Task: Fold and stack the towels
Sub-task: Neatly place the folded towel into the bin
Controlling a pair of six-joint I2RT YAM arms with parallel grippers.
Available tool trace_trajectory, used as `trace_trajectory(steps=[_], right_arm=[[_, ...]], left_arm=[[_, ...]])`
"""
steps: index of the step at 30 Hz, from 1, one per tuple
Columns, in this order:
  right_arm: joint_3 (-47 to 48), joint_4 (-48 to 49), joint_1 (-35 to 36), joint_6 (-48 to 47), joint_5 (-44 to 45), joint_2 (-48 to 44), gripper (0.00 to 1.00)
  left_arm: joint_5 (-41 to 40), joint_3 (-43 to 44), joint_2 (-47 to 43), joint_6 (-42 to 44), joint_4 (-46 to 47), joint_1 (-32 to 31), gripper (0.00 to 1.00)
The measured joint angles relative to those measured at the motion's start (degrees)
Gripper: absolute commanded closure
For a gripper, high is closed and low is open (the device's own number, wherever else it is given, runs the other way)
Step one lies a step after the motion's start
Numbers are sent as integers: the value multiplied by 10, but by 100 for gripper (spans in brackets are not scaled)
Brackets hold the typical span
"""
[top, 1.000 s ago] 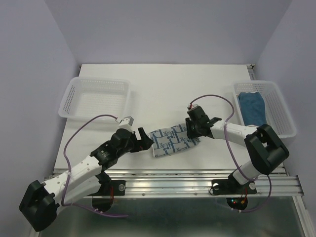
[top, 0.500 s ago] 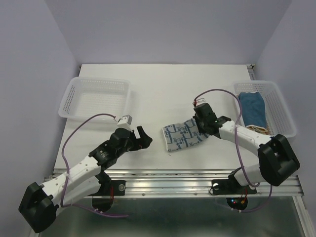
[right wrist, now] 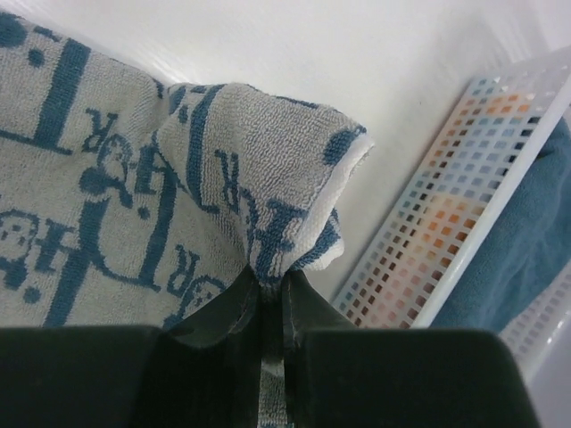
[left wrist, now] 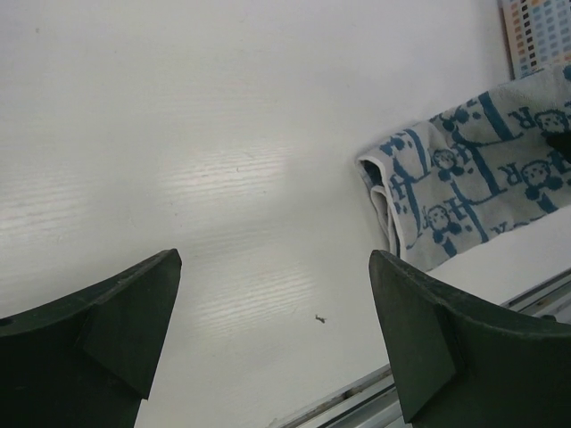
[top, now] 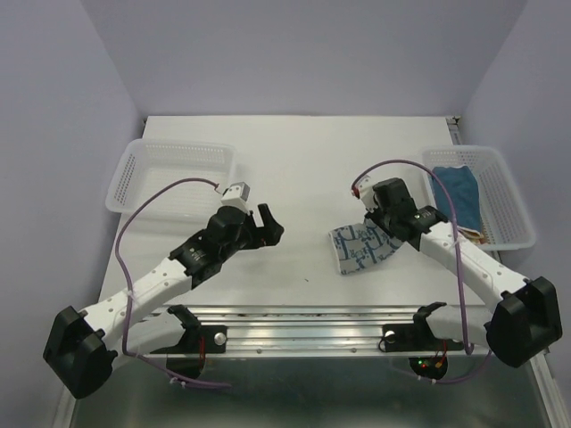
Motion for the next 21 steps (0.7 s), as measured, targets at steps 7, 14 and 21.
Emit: trace_trajectory(steps=[7, 14, 21], right_arm=[[60, -94, -39, -95, 17, -12, 99], [165, -124, -41, -224, 19, -41, 99], [162, -154, -50, -326, 14, -35, 99]], left_arm=[[-12, 77, 86, 25, -24, 4, 1], [-38, 151, 136, 33, -45, 5, 1], [-59, 197, 161, 35, -66, 5, 1]])
